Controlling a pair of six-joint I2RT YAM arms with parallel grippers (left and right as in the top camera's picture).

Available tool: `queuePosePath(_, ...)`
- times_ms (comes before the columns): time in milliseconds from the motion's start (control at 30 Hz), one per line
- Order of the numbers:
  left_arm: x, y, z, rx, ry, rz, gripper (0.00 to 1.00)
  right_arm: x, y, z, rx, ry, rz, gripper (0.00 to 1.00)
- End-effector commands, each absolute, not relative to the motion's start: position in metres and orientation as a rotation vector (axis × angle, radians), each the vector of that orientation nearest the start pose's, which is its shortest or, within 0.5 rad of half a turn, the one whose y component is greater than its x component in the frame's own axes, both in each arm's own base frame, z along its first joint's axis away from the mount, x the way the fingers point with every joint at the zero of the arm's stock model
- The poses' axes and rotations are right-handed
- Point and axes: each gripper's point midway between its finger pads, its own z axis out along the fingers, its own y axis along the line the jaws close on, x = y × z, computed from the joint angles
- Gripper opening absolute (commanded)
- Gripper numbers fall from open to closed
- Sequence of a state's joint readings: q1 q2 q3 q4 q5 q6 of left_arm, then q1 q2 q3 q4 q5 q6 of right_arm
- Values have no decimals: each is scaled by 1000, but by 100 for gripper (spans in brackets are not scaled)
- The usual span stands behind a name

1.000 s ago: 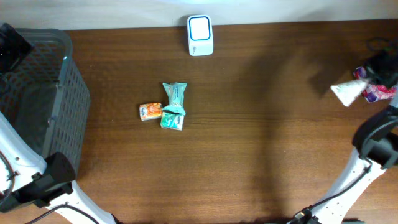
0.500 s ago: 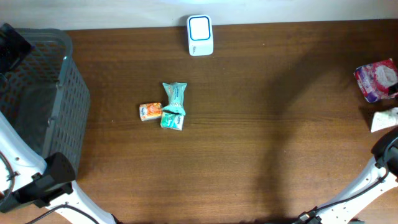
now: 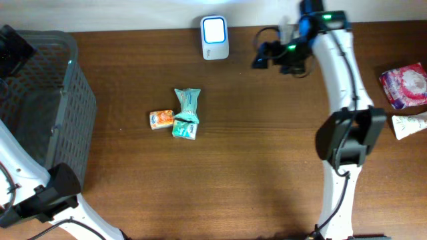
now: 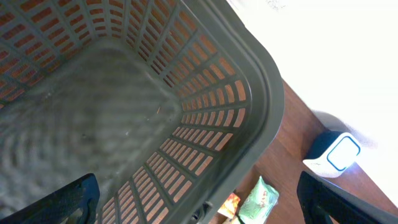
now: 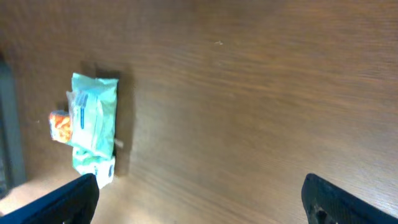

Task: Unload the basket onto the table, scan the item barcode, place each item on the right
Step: 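Reach the right gripper to the light green tissue pack and grasp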

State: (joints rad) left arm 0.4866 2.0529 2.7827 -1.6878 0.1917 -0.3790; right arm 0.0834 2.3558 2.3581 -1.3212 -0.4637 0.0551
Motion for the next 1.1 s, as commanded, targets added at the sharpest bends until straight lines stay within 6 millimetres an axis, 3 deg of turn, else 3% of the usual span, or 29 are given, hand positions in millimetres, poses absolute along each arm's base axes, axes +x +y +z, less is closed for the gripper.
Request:
queuePosePath(0, 388, 168, 364, -975, 2295, -199, 99, 500, 192, 107, -230, 2862, 465, 99)
queuePosePath(67, 388, 168, 364, -975, 2295, -199, 99, 497, 237, 107, -273, 2792, 269, 90)
queuePosePath(167, 388, 168, 364, -975, 2295, -199, 99, 486, 316, 106, -371, 2629, 165, 74)
queuePosePath(267, 388, 168, 364, -975, 2295, -199, 99, 469, 346, 75, -403, 2611, 164, 64)
queuePosePath(333, 388, 168, 364, -975, 2295, -199, 99, 458, 347, 53, -428, 2640, 145, 60)
queuePosePath(400, 388, 168, 364, -975, 2295, -199, 99, 459, 323, 45, -401, 2655, -4, 56)
queuePosePath(500, 388, 168, 364, -975, 2295, -199, 99, 460, 268, 43, -315, 2699, -264, 54)
queuePosePath(567, 388, 168, 364, -975, 2295, -199, 99, 457, 236, 49, -279, 2755, -335, 54)
queuePosePath(600, 388, 168, 364, -975, 2295, -199, 99, 458, 233, 55, -289, 2750, -334, 54)
queuePosePath(667, 388, 168, 364, -975, 2295, -199, 99, 464, 245, 84, -521, 2674, -317, 55)
queuePosePath(700, 388, 168, 364, -975, 2295, -199, 99, 461, 257, 87, -758, 2627, -308, 55)
queuePosePath(767, 388, 168, 364, -975, 2295, -199, 99, 455, 265, 81, -1094, 2553, -325, 70)
queuePosePath(800, 388, 168, 364, -975, 2295, -199, 99, 456, 264, 80, -1112, 2548, -329, 79)
queuePosePath(900, 388, 168, 364, -975, 2295, -199, 99, 467, 252, 81, -497, 2694, -209, 80)
queuePosePath(933, 388, 168, 364, -975, 2295, -199, 99, 471, 252, 82, -482, 2687, -191, 80)
queuePosePath(1067, 388, 168, 364, -975, 2295, -199, 99, 477, 258, 85, -1094, 2499, -308, 84)
